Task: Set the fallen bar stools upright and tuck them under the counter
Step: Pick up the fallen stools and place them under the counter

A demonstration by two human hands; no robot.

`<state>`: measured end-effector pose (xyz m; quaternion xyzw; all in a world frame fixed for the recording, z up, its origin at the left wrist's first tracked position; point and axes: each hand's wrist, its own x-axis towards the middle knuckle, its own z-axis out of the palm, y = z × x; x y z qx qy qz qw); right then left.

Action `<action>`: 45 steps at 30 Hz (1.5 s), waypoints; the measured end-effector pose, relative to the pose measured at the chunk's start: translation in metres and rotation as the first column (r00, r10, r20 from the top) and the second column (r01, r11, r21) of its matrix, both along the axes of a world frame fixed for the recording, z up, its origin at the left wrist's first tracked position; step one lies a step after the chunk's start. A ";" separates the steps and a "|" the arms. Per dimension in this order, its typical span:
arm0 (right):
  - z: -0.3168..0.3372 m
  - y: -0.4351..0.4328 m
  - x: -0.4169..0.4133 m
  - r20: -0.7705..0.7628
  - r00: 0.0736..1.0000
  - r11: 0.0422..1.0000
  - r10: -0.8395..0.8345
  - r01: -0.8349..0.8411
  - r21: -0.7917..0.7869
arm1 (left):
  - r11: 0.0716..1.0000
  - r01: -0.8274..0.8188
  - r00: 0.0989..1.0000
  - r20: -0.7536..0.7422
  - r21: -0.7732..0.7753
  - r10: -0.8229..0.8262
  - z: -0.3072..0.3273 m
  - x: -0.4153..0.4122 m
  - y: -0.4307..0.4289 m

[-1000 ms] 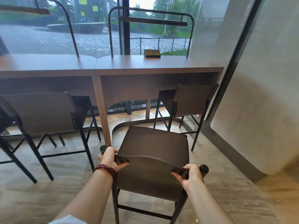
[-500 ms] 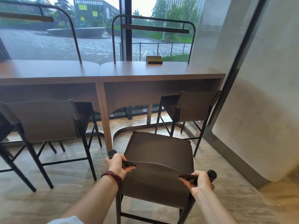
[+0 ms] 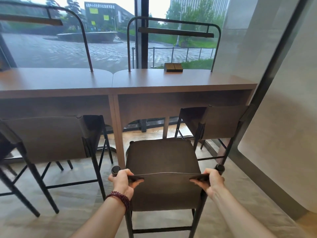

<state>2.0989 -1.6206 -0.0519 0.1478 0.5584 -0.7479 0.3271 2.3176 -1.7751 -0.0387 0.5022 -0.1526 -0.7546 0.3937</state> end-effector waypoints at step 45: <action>-0.044 -0.186 -0.209 0.023 0.992 0.991 0.121 -0.119 -0.061 | 0.985 -0.167 0.986 0.006 -0.034 0.168 -0.011 -0.174 -0.142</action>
